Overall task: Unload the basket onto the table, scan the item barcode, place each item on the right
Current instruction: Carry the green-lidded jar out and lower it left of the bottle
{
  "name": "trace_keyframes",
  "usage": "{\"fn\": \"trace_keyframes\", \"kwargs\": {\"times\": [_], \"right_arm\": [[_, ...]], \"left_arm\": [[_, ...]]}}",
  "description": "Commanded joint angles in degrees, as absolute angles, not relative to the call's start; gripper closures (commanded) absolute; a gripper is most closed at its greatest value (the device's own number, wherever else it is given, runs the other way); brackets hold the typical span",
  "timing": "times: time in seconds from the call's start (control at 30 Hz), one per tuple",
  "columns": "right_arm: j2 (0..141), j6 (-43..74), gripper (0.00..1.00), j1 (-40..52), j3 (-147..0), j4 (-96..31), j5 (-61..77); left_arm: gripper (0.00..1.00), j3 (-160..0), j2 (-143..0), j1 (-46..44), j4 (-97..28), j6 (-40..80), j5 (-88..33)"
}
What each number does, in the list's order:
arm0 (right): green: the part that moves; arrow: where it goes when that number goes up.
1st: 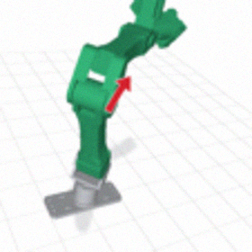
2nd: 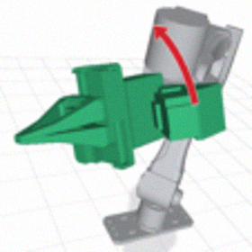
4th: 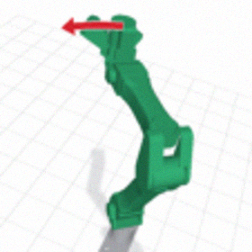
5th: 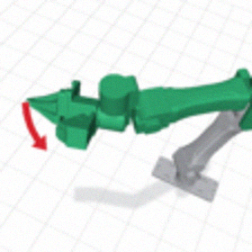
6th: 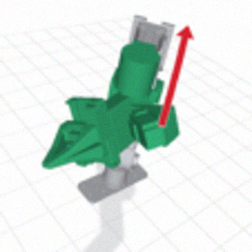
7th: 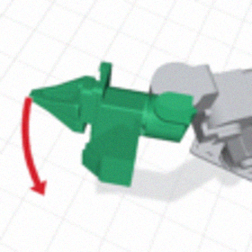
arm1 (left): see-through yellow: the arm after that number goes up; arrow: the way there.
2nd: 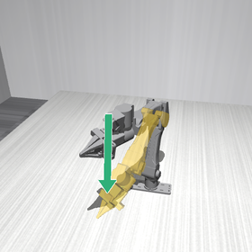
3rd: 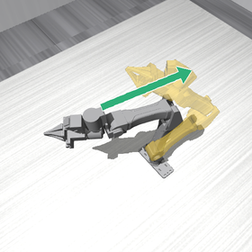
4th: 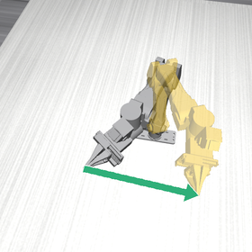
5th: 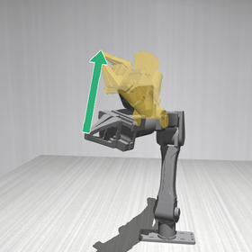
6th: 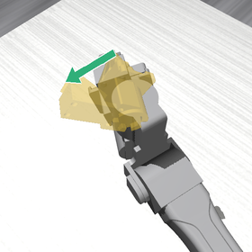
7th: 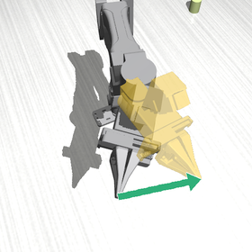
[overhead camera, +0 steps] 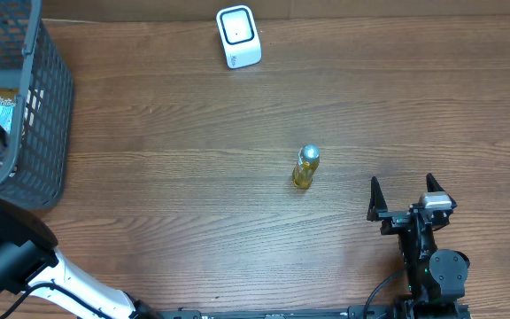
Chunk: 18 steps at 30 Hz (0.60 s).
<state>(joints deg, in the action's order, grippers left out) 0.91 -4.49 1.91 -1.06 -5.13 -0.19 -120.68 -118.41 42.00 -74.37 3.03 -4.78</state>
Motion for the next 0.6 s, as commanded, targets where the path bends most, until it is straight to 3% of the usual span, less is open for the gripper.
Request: {"fn": "trace_keyframes", "kwargs": {"times": [0.0, 0.2, 0.57], "right_arm": [[0.8, -4.6, 0.00, 1.9, -0.4, -4.8, 0.1], [0.8, -4.6, 0.00, 1.9, -0.4, -4.8, 0.1], [0.8, -4.6, 0.00, 1.9, -0.4, -4.8, 0.1]], "left_arm": [[0.64, -127.8, -115.3, 41.6, -76.0, 4.7, -7.6], [0.63, -132.7, -108.4, 41.6, -76.2, 7.8, -8.5], [0.59, -132.7, -94.5, 40.9, -73.4, 9.3, -23.3]]}}
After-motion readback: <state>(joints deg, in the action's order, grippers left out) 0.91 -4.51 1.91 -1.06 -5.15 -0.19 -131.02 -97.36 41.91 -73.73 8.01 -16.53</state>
